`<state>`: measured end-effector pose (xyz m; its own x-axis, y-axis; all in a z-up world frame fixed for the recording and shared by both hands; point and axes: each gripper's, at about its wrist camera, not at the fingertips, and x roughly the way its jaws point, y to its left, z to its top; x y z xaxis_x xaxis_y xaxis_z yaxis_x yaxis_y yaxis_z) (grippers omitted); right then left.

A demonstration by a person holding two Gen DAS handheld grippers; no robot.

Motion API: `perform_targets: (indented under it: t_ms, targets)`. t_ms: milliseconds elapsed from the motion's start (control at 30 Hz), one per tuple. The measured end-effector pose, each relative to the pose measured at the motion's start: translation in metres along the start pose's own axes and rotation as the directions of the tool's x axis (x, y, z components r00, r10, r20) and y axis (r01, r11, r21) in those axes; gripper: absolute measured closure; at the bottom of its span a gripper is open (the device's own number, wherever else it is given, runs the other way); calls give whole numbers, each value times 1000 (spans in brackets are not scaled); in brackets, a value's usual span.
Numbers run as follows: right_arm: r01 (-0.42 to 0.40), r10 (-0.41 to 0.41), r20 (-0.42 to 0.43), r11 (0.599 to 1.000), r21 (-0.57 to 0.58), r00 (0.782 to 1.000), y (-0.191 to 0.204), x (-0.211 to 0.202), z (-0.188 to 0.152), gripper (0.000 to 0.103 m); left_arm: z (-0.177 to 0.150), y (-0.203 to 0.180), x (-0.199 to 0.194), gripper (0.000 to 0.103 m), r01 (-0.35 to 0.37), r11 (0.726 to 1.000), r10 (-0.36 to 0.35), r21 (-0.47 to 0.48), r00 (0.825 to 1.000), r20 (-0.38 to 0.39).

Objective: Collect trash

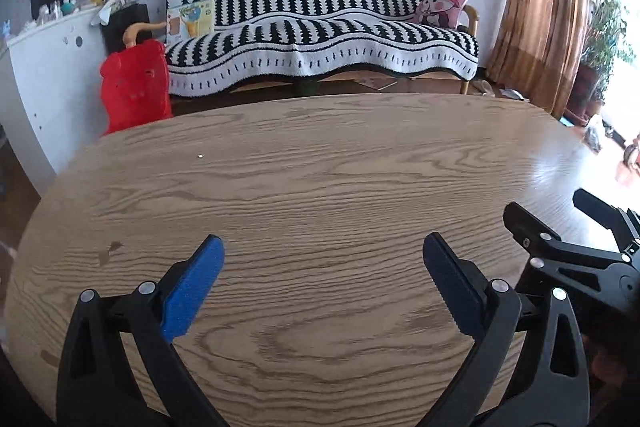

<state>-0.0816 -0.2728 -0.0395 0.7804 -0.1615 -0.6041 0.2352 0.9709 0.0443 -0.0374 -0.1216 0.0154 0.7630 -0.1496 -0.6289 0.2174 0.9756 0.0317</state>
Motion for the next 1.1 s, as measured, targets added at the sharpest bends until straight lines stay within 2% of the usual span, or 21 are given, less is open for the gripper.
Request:
perform_targets:
  t_ms: [300, 400, 767, 1100]
  targets:
    - [53, -53, -7, 997, 53, 999, -27, -5, -5, 7, -3, 5, 3, 6, -52, 999, 52, -10, 999, -14]
    - [40, -38, -21, 995, 89, 999, -34, -4, -6, 7, -5, 5, 3, 6, -62, 998, 62, -2, 998, -14]
    - [30, -29, -12, 997, 66, 999, -30, -6, -6, 7, -8, 17, 7, 6, -36, 997, 32, -70, 998, -57]
    - [34, -34, 2, 998, 49, 999, -27, -10, -6, 7, -8, 6, 5, 6, -7, 999, 5, -36, 998, -60]
